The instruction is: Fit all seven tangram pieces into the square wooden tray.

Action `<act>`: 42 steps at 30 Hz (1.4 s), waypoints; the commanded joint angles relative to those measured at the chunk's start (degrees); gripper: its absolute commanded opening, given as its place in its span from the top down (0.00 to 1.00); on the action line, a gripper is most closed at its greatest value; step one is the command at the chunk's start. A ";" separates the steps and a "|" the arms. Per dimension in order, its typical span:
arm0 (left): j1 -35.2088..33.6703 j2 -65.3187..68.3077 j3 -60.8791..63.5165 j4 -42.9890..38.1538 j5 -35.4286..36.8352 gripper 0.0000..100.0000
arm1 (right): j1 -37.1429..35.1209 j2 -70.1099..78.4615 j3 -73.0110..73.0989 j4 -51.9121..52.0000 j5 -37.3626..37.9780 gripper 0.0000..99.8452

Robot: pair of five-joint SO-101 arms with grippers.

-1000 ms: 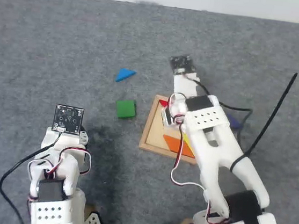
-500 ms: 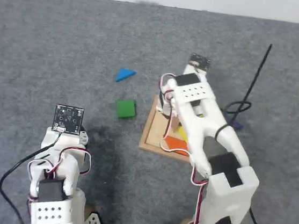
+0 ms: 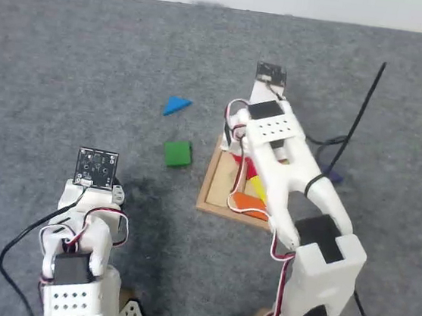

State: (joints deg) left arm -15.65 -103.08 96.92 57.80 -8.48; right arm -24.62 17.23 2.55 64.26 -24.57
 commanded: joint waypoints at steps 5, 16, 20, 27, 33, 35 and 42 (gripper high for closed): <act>0.35 -0.79 -0.48 0.26 -0.18 0.98 | 0.57 -6.64 -0.18 -7.96 18.46 1.00; 0.35 -0.79 -0.48 0.26 -0.18 0.98 | -0.04 -6.02 8.62 -14.64 25.76 0.99; 0.35 -0.79 -0.48 0.26 -0.18 0.98 | 0.04 -5.58 9.67 -14.29 26.20 0.99; 0.35 -0.79 -0.48 0.26 -0.18 0.98 | 0.57 -6.11 13.45 -13.67 27.43 0.99; 0.35 -0.79 -0.48 0.26 -0.18 0.98 | 1.71 -11.74 18.02 -13.85 27.43 0.99; 0.35 -0.79 -0.48 0.26 -0.18 0.98 | 1.89 -14.90 20.66 -13.85 27.52 0.99; 0.35 -0.79 -0.48 0.26 -0.18 0.98 | 1.80 -18.59 28.40 -14.20 29.80 0.99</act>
State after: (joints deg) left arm -15.65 -103.08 96.92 57.80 -8.48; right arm -23.65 1.85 30.59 50.90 3.91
